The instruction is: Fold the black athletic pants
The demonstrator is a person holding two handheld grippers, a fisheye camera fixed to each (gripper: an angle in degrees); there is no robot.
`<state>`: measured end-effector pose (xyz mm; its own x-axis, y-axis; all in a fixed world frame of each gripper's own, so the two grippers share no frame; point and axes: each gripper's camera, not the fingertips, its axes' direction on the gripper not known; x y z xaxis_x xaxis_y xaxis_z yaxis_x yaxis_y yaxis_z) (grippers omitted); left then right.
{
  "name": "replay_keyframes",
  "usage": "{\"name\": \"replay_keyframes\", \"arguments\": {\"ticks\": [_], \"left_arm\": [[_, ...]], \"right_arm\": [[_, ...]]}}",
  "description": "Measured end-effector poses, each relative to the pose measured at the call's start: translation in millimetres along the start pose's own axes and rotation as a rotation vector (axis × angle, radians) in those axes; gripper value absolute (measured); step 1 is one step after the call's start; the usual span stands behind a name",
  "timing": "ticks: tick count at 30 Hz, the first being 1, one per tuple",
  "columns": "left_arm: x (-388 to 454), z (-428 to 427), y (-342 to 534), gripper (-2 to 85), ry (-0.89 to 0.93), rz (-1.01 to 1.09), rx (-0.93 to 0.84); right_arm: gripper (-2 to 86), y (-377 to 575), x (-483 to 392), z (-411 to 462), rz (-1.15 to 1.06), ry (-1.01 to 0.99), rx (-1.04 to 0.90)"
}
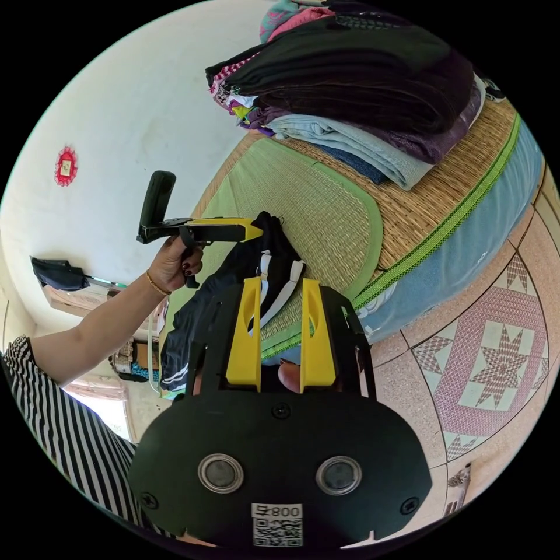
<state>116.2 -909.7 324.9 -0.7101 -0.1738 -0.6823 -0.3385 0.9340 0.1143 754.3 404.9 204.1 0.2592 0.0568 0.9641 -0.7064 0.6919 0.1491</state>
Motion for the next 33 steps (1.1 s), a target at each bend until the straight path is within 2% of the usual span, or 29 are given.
{"name": "replay_keyframes", "arguments": {"ticks": [11,19,24,33], "left_arm": [[10.8,4.9,-13.5,4.4,0.044,-0.011,-0.061],[24.1,-20.9,-2.2,2.7,0.075,0.025,-0.026],[32.6,-38.6,14.6,2.5,0.045,0.057,-0.023],[34.5,-104.9,87.0,2.7,0.064,0.096,0.089]], "right_arm": [[6.4,5.7,28.5,6.7,0.046,-0.131,0.004],[4.5,23.3,31.6,5.0,0.079,-0.195,0.058],[3.8,33.6,11.9,4.5,0.028,-0.188,0.077],[3.2,52.0,-67.1,12.4,-0.174,-0.18,0.085]]}}
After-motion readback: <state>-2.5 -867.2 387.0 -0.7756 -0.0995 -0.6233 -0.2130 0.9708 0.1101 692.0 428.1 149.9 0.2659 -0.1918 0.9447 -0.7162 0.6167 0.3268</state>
